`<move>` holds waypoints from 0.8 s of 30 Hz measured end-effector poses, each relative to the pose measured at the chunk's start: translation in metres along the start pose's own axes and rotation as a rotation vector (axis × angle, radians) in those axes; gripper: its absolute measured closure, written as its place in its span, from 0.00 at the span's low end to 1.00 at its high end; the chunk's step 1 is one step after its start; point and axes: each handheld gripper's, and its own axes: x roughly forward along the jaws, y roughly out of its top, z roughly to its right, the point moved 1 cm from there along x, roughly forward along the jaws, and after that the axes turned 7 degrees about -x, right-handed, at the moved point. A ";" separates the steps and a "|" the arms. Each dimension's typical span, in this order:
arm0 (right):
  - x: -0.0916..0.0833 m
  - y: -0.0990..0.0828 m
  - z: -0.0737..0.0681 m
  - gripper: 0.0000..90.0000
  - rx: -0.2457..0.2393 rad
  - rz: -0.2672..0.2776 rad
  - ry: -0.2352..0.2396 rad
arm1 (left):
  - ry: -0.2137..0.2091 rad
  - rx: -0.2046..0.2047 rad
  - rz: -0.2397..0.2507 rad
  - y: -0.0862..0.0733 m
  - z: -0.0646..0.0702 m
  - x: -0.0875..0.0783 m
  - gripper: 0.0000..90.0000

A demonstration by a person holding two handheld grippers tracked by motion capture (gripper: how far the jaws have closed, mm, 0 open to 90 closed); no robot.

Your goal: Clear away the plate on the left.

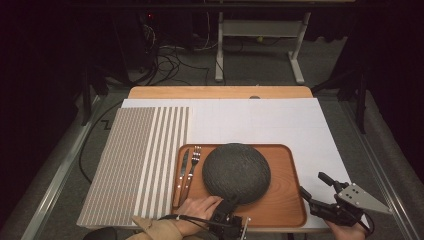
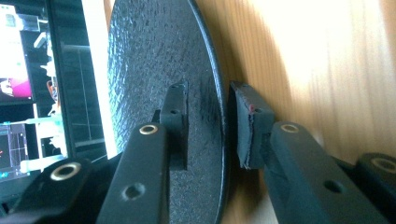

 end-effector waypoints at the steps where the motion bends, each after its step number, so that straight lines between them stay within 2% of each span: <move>1: 0.000 0.000 0.000 0.24 0.001 0.000 -0.001 | 0.002 0.001 0.001 0.000 0.000 0.000 0.68; 9: 0.000 0.000 0.000 0.24 0.000 0.000 -0.002 | 0.004 -0.015 0.011 -0.001 0.000 -0.003 0.58; 13: 0.000 0.000 0.000 0.24 0.000 0.000 -0.002 | 0.002 -0.014 0.007 -0.002 0.000 -0.003 0.57; 17: 0.000 0.000 0.000 0.24 0.003 0.000 -0.002 | 0.003 -0.056 0.007 -0.004 -0.003 -0.005 0.55; 20: -0.001 0.000 0.000 0.24 0.004 0.000 -0.002 | 0.011 -0.065 0.010 -0.006 -0.003 -0.006 0.53; 24: 0.000 0.000 0.000 0.24 0.002 0.001 -0.001 | 0.025 -0.054 0.002 -0.010 -0.001 -0.009 0.53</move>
